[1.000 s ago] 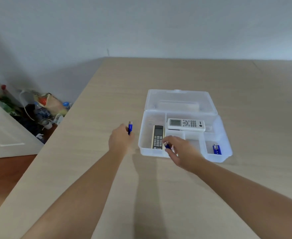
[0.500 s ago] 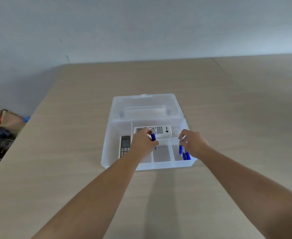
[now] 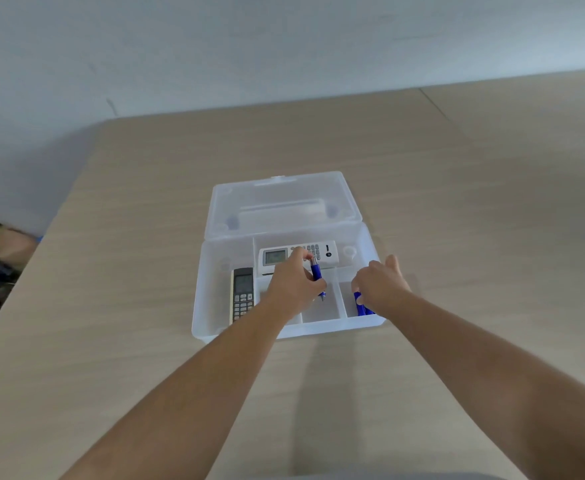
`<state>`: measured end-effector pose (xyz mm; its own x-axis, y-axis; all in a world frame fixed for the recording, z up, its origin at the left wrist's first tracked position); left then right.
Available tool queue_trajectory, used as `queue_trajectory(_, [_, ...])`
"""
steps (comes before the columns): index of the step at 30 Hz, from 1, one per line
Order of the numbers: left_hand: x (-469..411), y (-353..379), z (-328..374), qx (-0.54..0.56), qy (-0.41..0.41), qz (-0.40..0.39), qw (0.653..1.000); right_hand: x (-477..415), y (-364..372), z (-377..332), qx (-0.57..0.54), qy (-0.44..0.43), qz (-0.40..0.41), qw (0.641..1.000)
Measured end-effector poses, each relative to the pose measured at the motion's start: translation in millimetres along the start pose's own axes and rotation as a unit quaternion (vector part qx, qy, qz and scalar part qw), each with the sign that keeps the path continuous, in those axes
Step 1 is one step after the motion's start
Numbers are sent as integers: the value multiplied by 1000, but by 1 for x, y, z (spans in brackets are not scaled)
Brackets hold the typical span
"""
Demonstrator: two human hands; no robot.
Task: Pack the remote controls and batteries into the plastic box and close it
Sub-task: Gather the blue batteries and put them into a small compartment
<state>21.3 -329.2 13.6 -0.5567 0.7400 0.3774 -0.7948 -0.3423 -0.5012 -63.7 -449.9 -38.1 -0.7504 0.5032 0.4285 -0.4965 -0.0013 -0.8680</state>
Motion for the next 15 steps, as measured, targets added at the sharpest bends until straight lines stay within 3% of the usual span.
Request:
queue_trajectory(6, [-1,8,8,-20,5,-6,1000,9,-13,1,-12,-22,29,999])
queue_trajectory(11, [-2,23,35,-56,25,7,998,29,-40,38,-160,6,95,983])
queue_trajectory(13, [-4,38,50,-91,36,-3,995,43,-37,62,-284,44,133,949])
queue_trajectory(15, [-9,54,58,-157,31,-12,987,53,-23,82,-438,73,148,884])
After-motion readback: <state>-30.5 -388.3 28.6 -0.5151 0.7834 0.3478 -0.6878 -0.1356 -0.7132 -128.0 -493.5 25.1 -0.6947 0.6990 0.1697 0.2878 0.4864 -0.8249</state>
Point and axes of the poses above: each hand's wrist, its own x-axis away from the middle knuckle, its own y-axis out of the palm, z = x × y, the point moved 10 cm from there along -x, towards the middle knuckle, and after that the axes turned 8 degrees about -z, right-handed, at the moved point
